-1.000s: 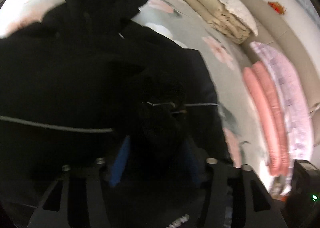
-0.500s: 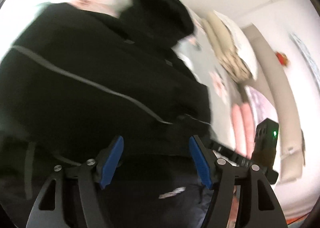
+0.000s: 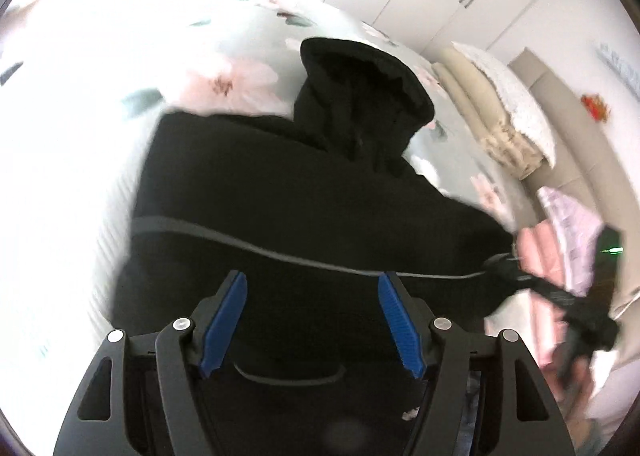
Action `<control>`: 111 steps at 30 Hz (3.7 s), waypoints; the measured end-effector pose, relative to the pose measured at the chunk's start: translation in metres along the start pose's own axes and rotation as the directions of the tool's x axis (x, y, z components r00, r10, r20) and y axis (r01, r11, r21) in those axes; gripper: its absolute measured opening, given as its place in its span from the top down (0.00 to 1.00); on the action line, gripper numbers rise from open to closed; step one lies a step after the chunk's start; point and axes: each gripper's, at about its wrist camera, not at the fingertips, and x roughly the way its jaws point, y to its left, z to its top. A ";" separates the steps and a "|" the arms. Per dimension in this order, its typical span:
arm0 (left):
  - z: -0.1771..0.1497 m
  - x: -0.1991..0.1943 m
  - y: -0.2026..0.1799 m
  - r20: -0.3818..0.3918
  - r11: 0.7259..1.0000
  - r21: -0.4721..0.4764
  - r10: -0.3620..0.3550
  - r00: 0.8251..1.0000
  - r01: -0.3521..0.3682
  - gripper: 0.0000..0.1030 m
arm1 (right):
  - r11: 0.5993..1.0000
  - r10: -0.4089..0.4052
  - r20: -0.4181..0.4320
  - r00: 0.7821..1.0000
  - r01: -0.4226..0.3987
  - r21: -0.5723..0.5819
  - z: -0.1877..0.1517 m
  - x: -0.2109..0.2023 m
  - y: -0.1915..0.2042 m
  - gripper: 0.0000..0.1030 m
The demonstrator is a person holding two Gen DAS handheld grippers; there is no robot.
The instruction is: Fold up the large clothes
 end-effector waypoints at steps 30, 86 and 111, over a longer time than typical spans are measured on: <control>0.040 0.122 0.001 -0.108 0.984 0.066 0.170 0.979 -0.164 0.34 | 0.958 -0.079 -0.089 0.993 0.051 -0.283 0.026 0.076 0.019 0.48; 0.307 0.239 0.020 -0.010 0.998 0.057 0.010 1.000 -0.010 0.91 | 0.994 -0.015 0.008 1.000 0.014 0.106 0.251 0.213 -0.007 0.86; 0.235 0.208 0.084 -0.117 1.000 -0.017 -0.015 0.993 0.013 0.65 | 1.000 -0.026 -0.151 0.988 0.023 -0.019 0.217 0.250 -0.038 0.87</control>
